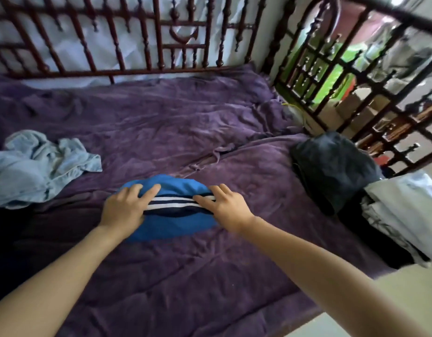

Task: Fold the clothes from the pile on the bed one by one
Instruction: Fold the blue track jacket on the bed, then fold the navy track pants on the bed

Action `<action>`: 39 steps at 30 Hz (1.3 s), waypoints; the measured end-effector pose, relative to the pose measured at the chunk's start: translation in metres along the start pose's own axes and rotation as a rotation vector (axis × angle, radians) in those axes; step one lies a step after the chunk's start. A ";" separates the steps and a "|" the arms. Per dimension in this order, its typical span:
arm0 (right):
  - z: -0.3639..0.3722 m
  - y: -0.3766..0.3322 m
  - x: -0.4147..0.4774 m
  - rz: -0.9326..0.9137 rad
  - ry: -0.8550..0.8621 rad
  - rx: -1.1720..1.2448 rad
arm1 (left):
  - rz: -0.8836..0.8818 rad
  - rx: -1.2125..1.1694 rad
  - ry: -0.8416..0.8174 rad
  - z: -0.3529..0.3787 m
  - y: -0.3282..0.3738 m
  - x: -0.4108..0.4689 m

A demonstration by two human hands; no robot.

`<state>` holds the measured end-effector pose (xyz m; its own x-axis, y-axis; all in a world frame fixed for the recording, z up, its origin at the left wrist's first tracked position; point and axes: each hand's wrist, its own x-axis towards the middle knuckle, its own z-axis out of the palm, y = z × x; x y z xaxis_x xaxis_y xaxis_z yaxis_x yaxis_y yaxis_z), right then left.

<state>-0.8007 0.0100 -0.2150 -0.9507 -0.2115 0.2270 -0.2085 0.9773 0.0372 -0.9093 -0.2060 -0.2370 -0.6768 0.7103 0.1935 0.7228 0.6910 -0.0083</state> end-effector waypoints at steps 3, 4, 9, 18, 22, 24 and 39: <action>-0.038 0.079 -0.029 -0.002 0.107 -0.080 | 0.112 0.009 0.114 -0.019 0.060 0.068; -0.053 0.109 -0.039 0.002 0.152 -0.121 | 0.146 0.006 0.149 -0.026 0.084 0.093; -0.123 0.259 -0.108 0.050 0.392 -0.416 | 0.343 0.006 0.405 -0.056 0.220 0.229; -0.047 0.388 -0.211 0.676 -0.289 -0.215 | 0.235 0.125 -0.461 0.035 0.393 0.360; 0.014 0.407 -0.224 0.769 -0.535 0.027 | 0.182 0.148 -0.592 0.073 0.370 0.338; 0.022 0.412 -0.207 0.693 -0.496 0.038 | 0.123 0.163 -0.589 0.074 0.348 0.330; -0.030 0.299 -0.027 0.105 -0.300 0.069 | -0.447 0.121 -0.194 -0.041 0.213 0.176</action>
<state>-0.8299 0.3080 -0.1804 -0.9910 -0.1134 -0.0708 -0.1108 0.9930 -0.0397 -0.8688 0.0612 -0.1647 -0.9384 0.3451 0.0181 0.3427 0.9359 -0.0818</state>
